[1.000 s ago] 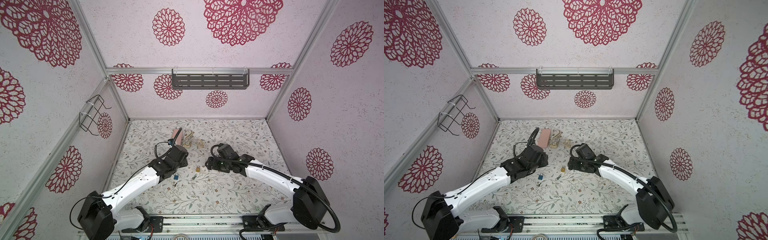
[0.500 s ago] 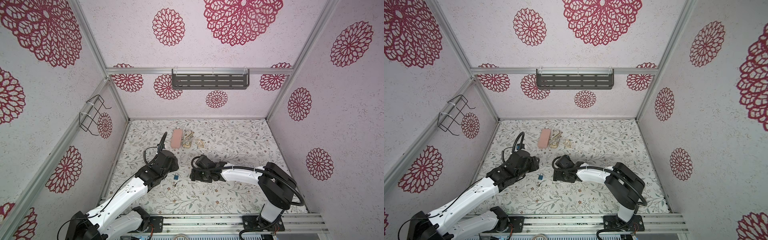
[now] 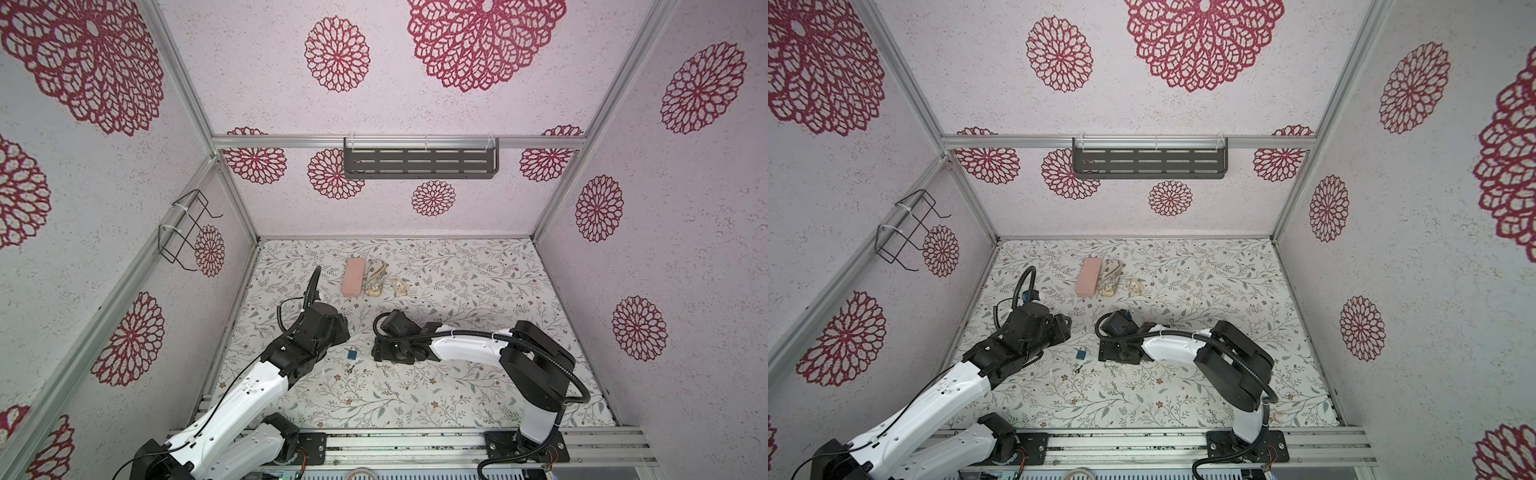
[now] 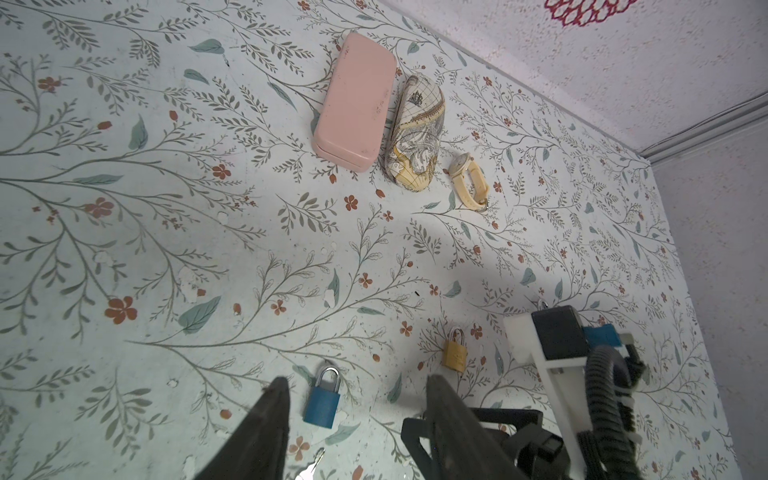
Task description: Unlock with the key
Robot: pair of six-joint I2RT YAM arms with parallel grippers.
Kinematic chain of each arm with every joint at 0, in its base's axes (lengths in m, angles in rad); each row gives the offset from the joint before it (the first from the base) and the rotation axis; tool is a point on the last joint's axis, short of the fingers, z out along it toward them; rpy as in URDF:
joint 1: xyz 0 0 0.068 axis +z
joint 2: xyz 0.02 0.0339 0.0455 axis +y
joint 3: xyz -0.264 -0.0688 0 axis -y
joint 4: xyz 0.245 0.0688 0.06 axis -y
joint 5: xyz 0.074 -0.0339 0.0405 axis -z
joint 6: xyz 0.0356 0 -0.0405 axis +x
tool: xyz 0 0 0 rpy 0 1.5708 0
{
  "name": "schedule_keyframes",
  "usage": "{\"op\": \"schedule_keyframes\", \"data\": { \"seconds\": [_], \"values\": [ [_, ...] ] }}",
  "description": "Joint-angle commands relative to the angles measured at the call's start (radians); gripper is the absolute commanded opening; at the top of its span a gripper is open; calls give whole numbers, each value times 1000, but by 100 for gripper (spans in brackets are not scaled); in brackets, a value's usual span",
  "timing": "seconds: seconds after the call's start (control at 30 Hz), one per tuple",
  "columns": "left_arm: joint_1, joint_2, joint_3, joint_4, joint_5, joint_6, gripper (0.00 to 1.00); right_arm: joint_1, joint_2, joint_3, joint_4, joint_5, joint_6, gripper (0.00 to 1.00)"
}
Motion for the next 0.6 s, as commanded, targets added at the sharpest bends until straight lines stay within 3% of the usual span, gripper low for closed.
{"op": "schedule_keyframes", "data": {
  "seconds": [0.0,0.4,0.57],
  "values": [
    [16,-14,-7,5,7,-13,55,10,26,46,-32,25,-16,76],
    [41,-50,-29,8,11,-60,55,34,128,221,-137,16,-173,70],
    [50,-60,-35,16,20,-66,55,36,88,255,-234,100,-224,69]
  ]
}}
